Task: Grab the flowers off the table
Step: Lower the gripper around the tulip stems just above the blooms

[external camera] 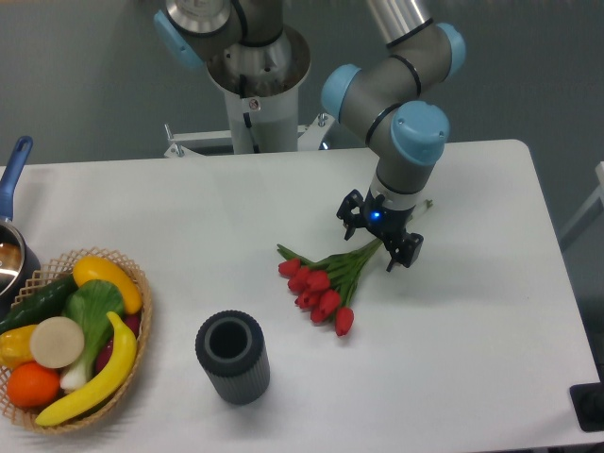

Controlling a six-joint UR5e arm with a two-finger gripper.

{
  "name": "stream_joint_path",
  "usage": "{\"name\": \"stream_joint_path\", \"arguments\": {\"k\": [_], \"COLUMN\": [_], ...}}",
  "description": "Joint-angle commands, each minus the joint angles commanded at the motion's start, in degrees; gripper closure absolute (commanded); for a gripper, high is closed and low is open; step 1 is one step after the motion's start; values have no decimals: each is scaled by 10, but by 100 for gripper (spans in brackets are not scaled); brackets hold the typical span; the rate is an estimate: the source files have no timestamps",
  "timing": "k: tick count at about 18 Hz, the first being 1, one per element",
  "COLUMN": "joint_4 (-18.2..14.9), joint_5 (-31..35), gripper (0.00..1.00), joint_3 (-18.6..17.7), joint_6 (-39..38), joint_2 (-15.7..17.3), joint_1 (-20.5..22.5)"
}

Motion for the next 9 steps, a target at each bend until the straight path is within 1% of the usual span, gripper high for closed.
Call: {"name": "stream_joint_path", "arguments": {"k": [5, 9], "joint_4": [-1, -1], "joint_5": [1, 2], "gripper": [0, 0], "joint_3": [-7, -9], "joint_6": [2, 3], "joint_2": [-20, -25], "joint_1": [-7, -10]}}
